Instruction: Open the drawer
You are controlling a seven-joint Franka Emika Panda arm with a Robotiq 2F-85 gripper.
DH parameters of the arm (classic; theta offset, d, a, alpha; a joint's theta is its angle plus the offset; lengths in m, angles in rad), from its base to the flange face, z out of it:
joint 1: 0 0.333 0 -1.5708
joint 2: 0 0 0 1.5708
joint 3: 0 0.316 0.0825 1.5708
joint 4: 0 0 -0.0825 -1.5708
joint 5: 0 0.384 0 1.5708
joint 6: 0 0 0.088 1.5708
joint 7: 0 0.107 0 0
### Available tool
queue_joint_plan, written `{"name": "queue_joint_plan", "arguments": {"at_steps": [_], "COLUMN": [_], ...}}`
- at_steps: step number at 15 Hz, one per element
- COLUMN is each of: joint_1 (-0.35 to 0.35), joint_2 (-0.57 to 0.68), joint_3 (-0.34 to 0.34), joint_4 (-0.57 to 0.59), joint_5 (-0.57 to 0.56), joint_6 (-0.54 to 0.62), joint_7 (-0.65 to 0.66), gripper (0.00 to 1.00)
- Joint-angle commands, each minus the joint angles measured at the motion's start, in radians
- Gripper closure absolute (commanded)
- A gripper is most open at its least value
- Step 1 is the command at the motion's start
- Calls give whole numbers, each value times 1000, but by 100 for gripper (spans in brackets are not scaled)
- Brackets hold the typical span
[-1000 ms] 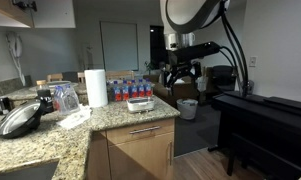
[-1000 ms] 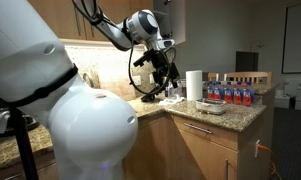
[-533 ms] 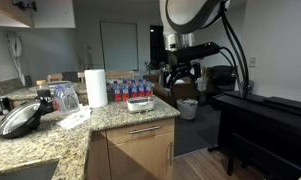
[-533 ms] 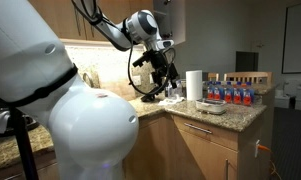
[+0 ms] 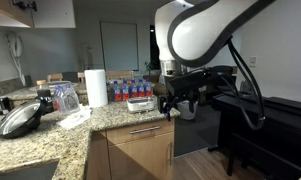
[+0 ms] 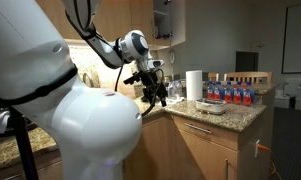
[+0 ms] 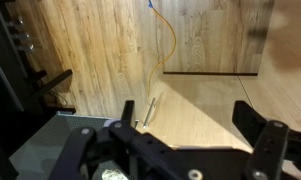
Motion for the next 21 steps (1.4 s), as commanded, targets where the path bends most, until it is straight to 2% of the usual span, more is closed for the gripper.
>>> {"name": "queue_joint_plan", "arguments": {"at_steps": [1, 5, 12, 16, 21], "joint_1": [9, 3, -4, 34, 125], "joint_2": [64, 160, 340, 463, 597], "joint_3": [27, 32, 32, 10, -35], "joint_4": [-43, -25, 66, 169, 281], "joint_5": [-23, -58, -333, -507, -678], "joint_6": [104, 142, 37, -86, -219], "joint_7": [97, 123, 151, 137, 115], "gripper": [0, 0, 0, 0, 0]}}
